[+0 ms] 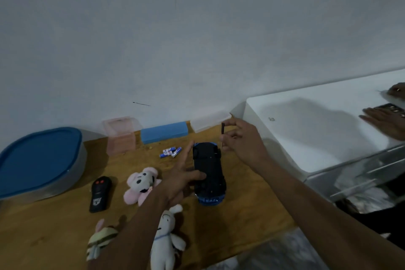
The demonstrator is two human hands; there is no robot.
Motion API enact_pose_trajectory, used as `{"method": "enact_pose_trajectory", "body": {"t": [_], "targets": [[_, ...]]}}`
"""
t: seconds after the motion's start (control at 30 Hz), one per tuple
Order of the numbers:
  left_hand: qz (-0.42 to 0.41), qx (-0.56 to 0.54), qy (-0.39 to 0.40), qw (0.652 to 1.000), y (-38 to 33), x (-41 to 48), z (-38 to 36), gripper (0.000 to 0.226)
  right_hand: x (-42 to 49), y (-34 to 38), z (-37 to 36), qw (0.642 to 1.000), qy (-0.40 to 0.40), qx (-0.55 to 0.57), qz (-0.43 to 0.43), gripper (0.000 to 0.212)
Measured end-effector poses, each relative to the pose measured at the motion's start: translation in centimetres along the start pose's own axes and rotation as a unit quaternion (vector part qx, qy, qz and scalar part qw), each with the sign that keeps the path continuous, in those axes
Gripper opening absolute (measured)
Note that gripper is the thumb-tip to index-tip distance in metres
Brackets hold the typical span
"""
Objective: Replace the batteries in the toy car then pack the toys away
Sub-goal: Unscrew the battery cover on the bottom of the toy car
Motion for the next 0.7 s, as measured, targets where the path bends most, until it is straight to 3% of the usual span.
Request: {"method": "enact_pose_trajectory", "body": {"t": [0.27,0.7], "targets": [[-0.037,0.002,-0.004,0.999,-2.6,0.8,-2.6,0.099,0.7,1.9,1.1,0.994,0.034,0.064,0.088,0.029],[-0.079,-0.036,-0.048,0.995,-4.5,1.4,-3.8,0.095,2.0,2.2,0.9,0.989,0.052,0.101,0.100,0.029]]}}
Point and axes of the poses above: each hand's wrist, its own x-axis towards the middle knuckle, its own z-axis out of the back of the hand, y = z × x, the point moved 7 cm from there along x, towards the middle knuckle, and after that the axes turned 2 degrees about y, right-handed, at the moved point
